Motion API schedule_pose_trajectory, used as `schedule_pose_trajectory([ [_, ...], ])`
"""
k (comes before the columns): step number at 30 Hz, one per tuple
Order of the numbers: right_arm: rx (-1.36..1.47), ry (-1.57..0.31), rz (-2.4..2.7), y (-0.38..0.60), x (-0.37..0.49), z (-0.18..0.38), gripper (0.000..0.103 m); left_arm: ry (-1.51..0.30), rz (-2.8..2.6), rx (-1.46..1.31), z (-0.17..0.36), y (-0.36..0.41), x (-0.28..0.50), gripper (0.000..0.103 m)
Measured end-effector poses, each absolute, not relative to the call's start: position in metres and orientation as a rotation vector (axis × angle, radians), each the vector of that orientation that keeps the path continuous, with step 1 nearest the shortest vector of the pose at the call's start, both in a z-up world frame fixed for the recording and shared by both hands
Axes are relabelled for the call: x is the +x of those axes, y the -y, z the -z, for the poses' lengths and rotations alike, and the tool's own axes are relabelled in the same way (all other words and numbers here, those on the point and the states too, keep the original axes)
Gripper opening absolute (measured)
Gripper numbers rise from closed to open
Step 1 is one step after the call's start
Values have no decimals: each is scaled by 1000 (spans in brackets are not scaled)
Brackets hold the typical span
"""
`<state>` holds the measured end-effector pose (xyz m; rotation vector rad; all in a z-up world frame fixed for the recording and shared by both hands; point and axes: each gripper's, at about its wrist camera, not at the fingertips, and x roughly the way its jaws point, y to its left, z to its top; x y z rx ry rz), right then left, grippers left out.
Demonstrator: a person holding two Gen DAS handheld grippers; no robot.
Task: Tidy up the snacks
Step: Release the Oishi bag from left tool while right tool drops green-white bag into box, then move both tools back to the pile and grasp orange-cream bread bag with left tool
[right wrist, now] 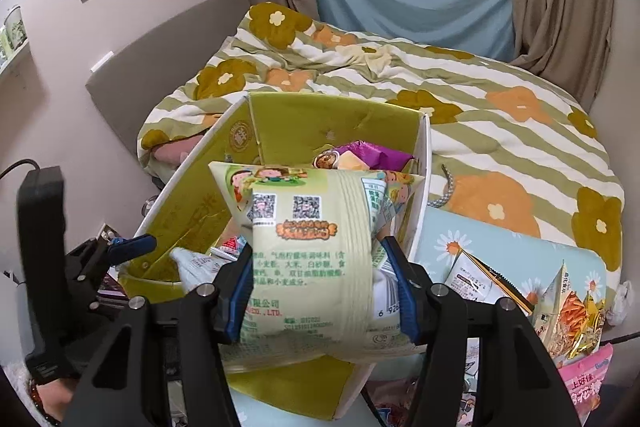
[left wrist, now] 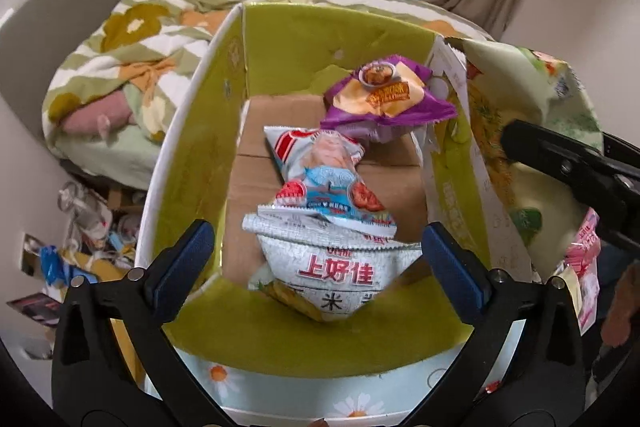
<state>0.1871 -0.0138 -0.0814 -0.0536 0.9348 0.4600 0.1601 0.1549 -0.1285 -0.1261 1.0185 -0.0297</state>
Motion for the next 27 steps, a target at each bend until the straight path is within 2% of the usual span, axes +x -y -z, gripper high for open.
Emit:
schedule_pose_trajectory([
  [9,-54,-936,-530,0,208,83,55,-1035,-24,-152,122,-169,157,103],
  [17,-54,-977,-597,-17,234,107,56,-1055,-59,-112,126,-173,164,103],
  [18,-49,-981,-602,-18,236,110,58,-1061,-62,-113,128,-173,164,103],
  [20,-34,-969,-581,-18,238,114,72,-1072,-69,-108,131,-172,164,103],
  [21,-26,-966,-570,-17,238,115,89,-1077,-73,-103,133,-172,163,103],
  [22,-10,-966,-561,-14,238,116,97,-1080,-79,-99,134,-171,163,103],
  [25,18,-970,-550,-5,237,117,98,-1079,-77,-107,134,-170,160,103],
  [26,16,-968,-545,-3,235,117,103,-1075,-76,-110,133,-169,159,103],
  [27,14,-964,-542,-1,234,116,103,-1071,-77,-111,132,-169,158,103],
])
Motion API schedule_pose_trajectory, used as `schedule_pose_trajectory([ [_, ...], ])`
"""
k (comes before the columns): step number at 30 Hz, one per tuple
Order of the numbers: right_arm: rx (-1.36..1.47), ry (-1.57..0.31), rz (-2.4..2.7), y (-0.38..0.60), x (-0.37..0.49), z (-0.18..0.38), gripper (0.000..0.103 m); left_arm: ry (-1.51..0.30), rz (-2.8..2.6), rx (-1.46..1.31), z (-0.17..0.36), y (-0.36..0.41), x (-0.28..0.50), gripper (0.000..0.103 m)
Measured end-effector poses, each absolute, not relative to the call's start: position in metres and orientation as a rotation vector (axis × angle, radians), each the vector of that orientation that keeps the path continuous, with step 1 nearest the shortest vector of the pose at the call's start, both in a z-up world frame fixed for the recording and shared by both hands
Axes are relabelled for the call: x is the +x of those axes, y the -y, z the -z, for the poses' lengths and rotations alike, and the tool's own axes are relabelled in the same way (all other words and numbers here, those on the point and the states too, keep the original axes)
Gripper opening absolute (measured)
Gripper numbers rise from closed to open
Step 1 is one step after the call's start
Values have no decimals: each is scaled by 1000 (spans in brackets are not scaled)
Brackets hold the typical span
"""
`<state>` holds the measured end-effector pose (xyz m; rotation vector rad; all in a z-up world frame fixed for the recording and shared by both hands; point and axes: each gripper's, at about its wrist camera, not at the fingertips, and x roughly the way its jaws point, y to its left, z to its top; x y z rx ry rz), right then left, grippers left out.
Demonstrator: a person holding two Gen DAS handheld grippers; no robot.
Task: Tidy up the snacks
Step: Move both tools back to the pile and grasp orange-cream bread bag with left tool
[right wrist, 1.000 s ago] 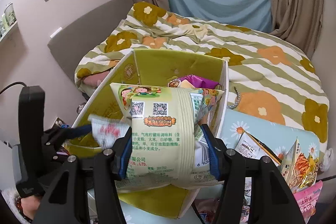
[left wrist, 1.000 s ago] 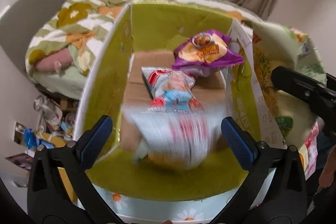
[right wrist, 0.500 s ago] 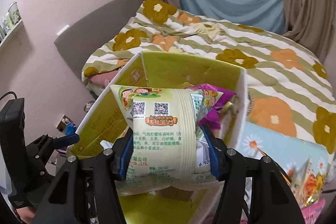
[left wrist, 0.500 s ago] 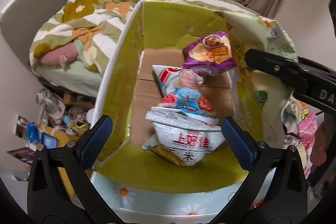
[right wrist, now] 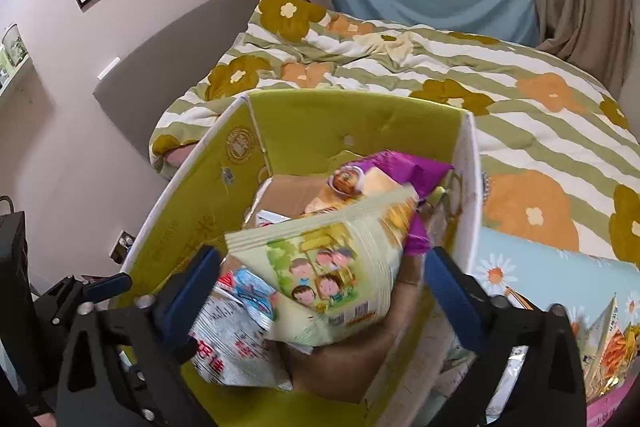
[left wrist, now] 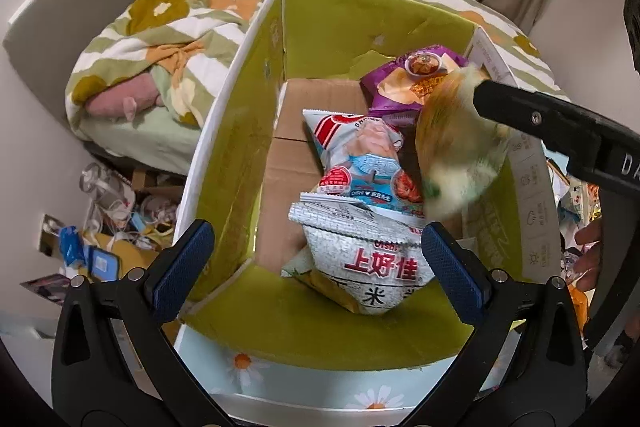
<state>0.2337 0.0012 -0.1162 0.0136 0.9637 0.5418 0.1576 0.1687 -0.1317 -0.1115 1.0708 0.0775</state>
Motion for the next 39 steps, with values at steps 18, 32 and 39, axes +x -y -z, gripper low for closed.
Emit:
schedule_pose_trajectory([
  [18,16,-880,-502,35,181,57,103,-950,-31,-109,67,-145,120,103],
  [32,34,-838,-230,147,98,25,103,-922,206,-49,49,-47,89,103],
  [39,47,-844,-96,226,58,29,103,-944,291,-19,52,32,76,103],
])
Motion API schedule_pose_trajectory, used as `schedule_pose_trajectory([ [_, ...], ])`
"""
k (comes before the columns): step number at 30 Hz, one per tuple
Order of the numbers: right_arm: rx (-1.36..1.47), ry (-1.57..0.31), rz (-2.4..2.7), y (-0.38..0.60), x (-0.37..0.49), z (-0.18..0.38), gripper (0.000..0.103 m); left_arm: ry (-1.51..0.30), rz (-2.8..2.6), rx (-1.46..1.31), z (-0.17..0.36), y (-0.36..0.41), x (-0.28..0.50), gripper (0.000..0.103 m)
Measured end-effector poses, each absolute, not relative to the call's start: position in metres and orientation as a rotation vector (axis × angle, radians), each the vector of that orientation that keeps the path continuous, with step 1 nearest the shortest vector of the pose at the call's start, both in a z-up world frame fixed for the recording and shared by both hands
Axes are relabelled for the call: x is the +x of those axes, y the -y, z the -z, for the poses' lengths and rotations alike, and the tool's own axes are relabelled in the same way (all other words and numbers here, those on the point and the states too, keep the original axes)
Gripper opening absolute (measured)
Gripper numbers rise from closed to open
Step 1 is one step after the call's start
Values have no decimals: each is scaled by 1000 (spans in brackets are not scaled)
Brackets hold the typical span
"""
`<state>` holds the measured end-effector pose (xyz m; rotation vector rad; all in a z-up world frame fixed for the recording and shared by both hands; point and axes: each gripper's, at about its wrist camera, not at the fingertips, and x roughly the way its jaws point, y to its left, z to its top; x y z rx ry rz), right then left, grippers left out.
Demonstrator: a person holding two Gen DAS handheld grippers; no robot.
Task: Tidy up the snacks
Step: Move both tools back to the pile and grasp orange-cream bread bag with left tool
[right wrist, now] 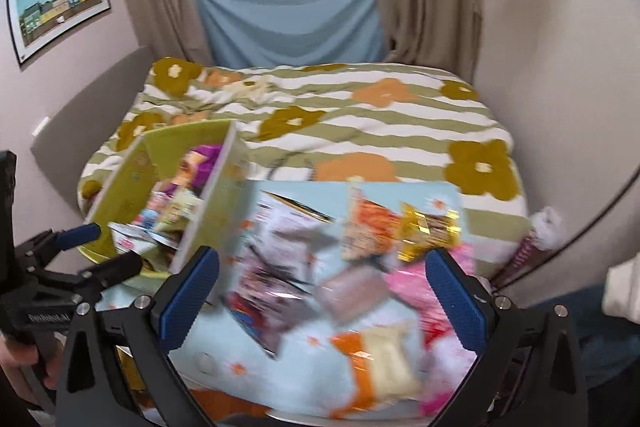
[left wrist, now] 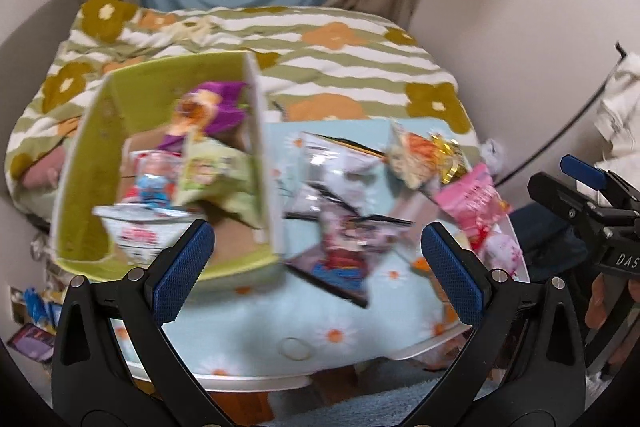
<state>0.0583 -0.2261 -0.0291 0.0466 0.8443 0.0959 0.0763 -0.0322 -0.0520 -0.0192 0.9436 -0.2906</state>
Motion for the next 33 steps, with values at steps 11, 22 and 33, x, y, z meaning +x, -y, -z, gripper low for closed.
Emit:
schedule_pose_trajectory([
  [11,6,-945,-98,338,23,73,103,-1110,304,-41,105,149,71,103],
  [22,-35,-1041,-198,382,17,135,99,-1239,242,-91,192,224,70,103],
  [33,-107,-1052,-272,386,20,173,90,-1290,172,-70,244,256,78,96],
])
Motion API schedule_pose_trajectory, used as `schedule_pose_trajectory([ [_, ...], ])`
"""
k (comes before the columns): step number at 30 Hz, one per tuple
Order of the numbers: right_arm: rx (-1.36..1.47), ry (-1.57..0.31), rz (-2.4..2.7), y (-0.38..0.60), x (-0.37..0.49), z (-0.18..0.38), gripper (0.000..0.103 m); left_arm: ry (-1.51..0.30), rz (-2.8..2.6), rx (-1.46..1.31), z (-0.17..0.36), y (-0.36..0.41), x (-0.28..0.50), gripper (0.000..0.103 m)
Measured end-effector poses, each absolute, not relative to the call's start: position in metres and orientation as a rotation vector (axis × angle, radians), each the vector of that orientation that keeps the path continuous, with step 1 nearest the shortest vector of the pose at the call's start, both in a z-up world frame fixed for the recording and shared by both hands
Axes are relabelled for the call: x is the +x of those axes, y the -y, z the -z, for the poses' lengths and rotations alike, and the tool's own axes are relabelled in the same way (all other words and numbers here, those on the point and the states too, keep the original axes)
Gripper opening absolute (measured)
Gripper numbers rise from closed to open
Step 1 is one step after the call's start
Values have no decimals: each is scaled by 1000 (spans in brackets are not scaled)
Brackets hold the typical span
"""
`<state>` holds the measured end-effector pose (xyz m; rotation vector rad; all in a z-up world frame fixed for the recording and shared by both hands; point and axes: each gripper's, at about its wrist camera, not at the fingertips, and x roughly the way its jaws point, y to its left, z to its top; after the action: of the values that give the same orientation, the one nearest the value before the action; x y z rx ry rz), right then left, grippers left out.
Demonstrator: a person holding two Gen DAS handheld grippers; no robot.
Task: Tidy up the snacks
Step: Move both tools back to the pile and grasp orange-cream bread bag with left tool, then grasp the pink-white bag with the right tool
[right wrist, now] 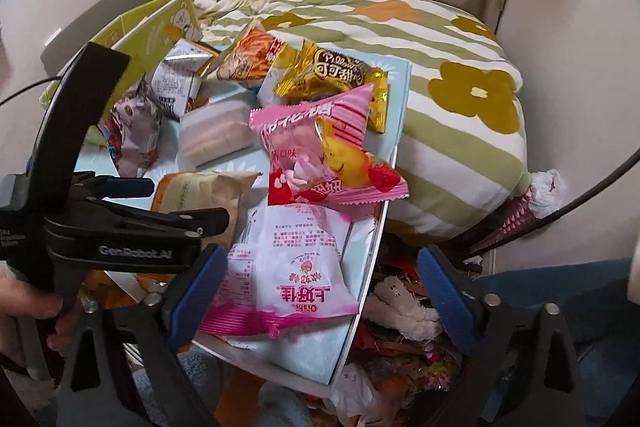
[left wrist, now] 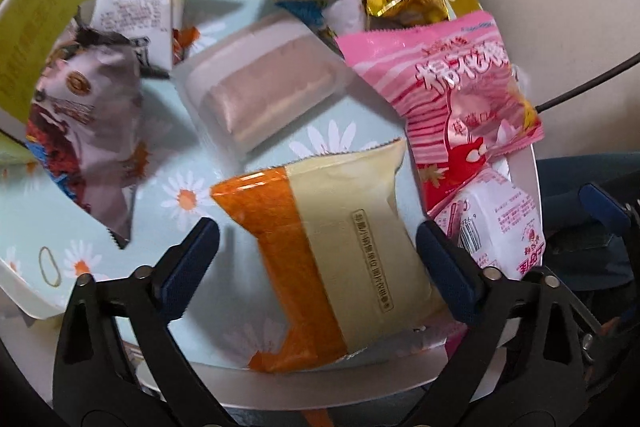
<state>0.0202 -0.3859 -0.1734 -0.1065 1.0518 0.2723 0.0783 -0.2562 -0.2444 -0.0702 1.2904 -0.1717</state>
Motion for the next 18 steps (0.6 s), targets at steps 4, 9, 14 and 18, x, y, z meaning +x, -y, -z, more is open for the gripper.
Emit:
schedule_pose_trajectory([
  [4,-146,-1048,-293,382,23,179,86,-1318,197,-39,257,270,78,71],
  [9,-160,-1047,-325,378,26,182,85,-1307,205,1,259,280,77,66],
  [14,-163,-1053,-347,371,28,187,84,-1309,199,26,257,271,77,65],
  [18,-179,-1064,-365,363,30,196,82,-1311,208,25,258,259,77,65],
])
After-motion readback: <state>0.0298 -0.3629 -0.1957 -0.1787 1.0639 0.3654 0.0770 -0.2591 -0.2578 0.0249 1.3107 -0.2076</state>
